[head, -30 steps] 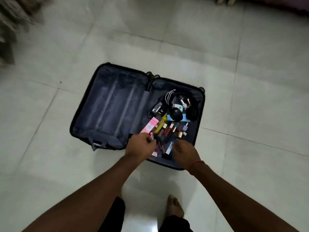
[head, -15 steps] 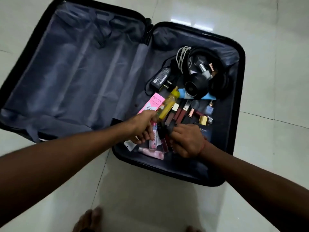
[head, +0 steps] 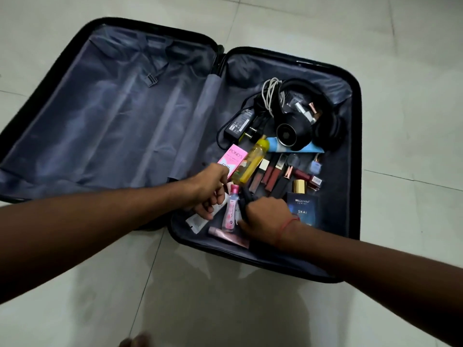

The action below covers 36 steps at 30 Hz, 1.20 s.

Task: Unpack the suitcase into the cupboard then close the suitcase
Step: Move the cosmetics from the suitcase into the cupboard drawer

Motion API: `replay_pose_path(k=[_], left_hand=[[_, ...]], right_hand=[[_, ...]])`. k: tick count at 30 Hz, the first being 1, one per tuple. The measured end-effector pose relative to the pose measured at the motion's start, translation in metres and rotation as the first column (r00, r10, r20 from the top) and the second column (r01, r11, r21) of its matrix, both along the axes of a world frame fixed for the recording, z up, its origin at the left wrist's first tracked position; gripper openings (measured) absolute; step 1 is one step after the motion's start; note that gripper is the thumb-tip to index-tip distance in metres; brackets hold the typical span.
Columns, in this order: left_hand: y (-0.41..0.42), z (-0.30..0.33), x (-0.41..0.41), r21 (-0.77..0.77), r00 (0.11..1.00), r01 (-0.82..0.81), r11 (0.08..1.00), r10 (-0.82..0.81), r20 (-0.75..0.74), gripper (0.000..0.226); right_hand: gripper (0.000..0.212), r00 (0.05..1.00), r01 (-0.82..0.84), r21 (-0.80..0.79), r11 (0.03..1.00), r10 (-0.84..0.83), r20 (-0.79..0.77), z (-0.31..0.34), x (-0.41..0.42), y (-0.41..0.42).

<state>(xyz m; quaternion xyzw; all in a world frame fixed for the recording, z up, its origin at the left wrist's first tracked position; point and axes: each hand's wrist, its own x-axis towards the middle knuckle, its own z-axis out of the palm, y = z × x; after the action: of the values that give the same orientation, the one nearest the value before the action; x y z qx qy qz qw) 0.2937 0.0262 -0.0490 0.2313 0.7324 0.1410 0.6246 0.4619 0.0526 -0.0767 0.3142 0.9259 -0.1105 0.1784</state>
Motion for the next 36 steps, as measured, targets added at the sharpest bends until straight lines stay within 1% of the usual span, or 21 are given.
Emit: replay_pose_path(k=[1, 3, 5, 6, 7, 10, 12, 14, 17, 19, 20, 21, 22, 23, 25, 26, 28, 30, 33, 35, 36], left_hand=[[-0.001, 0.000, 0.000, -0.003, 1.000, 0.012, 1.000, -0.012, 0.011, 0.043], [-0.004, -0.005, -0.001, 0.030, 1.000, 0.016, 0.999, -0.016, 0.016, 0.052], [-0.009, -0.012, 0.000, 0.165, 0.999, -0.047, 0.985, 0.050, -0.015, 0.066], [-0.011, -0.013, 0.000, 0.248, 0.997, -0.069, 0.966, 0.077, -0.023, 0.068], [-0.014, -0.014, 0.000, 0.312, 0.997, -0.068, 0.948, 0.076, -0.012, 0.065], [-0.019, -0.010, 0.004, 0.403, 0.995, -0.018, 0.915, -0.021, 0.093, 0.046], [-0.021, -0.008, 0.008, 0.447, 0.990, -0.032, 0.894, -0.035, 0.140, 0.042], [-0.020, -0.008, 0.011, 0.484, 0.993, -0.072, 0.872, 0.017, 0.116, 0.041], [-0.016, -0.007, 0.012, 0.464, 0.989, -0.090, 0.881, 0.027, 0.142, 0.045], [-0.013, -0.008, 0.013, 0.430, 0.984, -0.130, 0.893, 0.062, 0.168, 0.040], [-0.012, -0.009, 0.014, 0.412, 0.978, -0.157, 0.897, 0.085, 0.188, 0.036], [-0.011, -0.009, 0.014, 0.398, 0.973, -0.177, 0.900, 0.101, 0.205, 0.032], [-0.012, -0.009, 0.014, 0.394, 0.973, -0.182, 0.901, 0.107, 0.205, 0.028], [-0.013, -0.010, 0.014, 0.400, 0.979, -0.167, 0.901, 0.103, 0.176, 0.025], [-0.015, -0.012, 0.013, 0.413, 0.993, -0.117, 0.903, 0.092, 0.080, 0.019], [-0.016, -0.014, 0.013, 0.408, 0.994, -0.108, 0.907, 0.097, 0.049, 0.016], [-0.018, -0.014, 0.015, 0.381, 0.994, -0.108, 0.918, 0.107, 0.025, 0.016], [-0.020, -0.013, 0.016, 0.326, 0.993, -0.117, 0.938, 0.110, 0.040, 0.018], [-0.024, -0.008, 0.014, 0.200, 0.984, -0.168, 0.965, 0.150, 0.100, 0.027], [-0.024, -0.005, 0.010, 0.116, 0.977, -0.189, 0.975, 0.175, 0.119, 0.027], [-0.023, -0.004, 0.009, 0.079, 0.975, -0.193, 0.978, 0.182, 0.129, 0.028]], right_hand=[[0.034, 1.000, 0.022, -0.018, 1.000, -0.022, 0.002, 0.000, -0.002, -0.003], [0.032, 0.990, 0.130, -0.102, 0.986, -0.134, -0.038, 0.001, -0.002, -0.006], [0.034, 0.951, 0.248, -0.226, 0.942, -0.281, -0.127, 0.004, 0.003, -0.006], [0.035, 0.922, 0.287, -0.288, 0.914, -0.345, -0.178, 0.007, 0.006, -0.004], [0.035, 0.889, 0.306, -0.346, 0.887, -0.397, -0.230, 0.010, 0.009, -0.003], [0.033, 0.802, 0.261, -0.470, 0.843, -0.460, -0.381, 0.025, 0.012, 0.000], [0.033, 0.780, 0.211, -0.469, 0.858, -0.437, -0.448, 0.031, 0.010, 0.003], [0.034, 0.762, 0.194, -0.434, 0.880, -0.414, -0.498, 0.032, 0.008, 0.007], [0.031, 0.741, 0.198, -0.446, 0.873, -0.431, -0.515, 0.027, 0.009, 0.011], [0.028, 0.725, 0.208, -0.462, 0.862, -0.453, -0.519, 0.024, 0.010, 0.013], [0.026, 0.731, 0.220, -0.409, 0.886, -0.427, -0.533, 0.022, 0.012, 0.016], [0.022, 0.760, 0.234, -0.326, 0.916, -0.381, -0.526, 0.020, 0.013, 0.020], [0.019, 0.801, 0.251, -0.255, 0.934, -0.348, -0.487, 0.018, 0.014, 0.024], [0.016, 0.836, 0.275, -0.221, 0.936, -0.346, -0.425, 0.014, 0.014, 0.028], [0.021, 0.881, 0.318, -0.229, 0.920, -0.376, -0.287, 0.007, 0.013, 0.031], [0.024, 0.902, 0.313, -0.226, 0.922, -0.364, -0.233, 0.004, 0.011, 0.029], [0.026, 0.926, 0.284, -0.225, 0.932, -0.328, -0.188, -0.001, 0.007, 0.023], [0.028, 0.934, 0.259, -0.213, 0.942, -0.300, -0.195, -0.002, 0.004, 0.019], [0.021, 0.924, 0.269, -0.211, 0.940, -0.313, -0.221, -0.004, 0.004, 0.018], [0.022, 0.872, 0.360, -0.291, 0.886, -0.431, -0.233, -0.003, 0.004, 0.019], [0.019, 0.820, 0.411, -0.384, 0.827, -0.519, -0.241, -0.003, 0.005, 0.019]])
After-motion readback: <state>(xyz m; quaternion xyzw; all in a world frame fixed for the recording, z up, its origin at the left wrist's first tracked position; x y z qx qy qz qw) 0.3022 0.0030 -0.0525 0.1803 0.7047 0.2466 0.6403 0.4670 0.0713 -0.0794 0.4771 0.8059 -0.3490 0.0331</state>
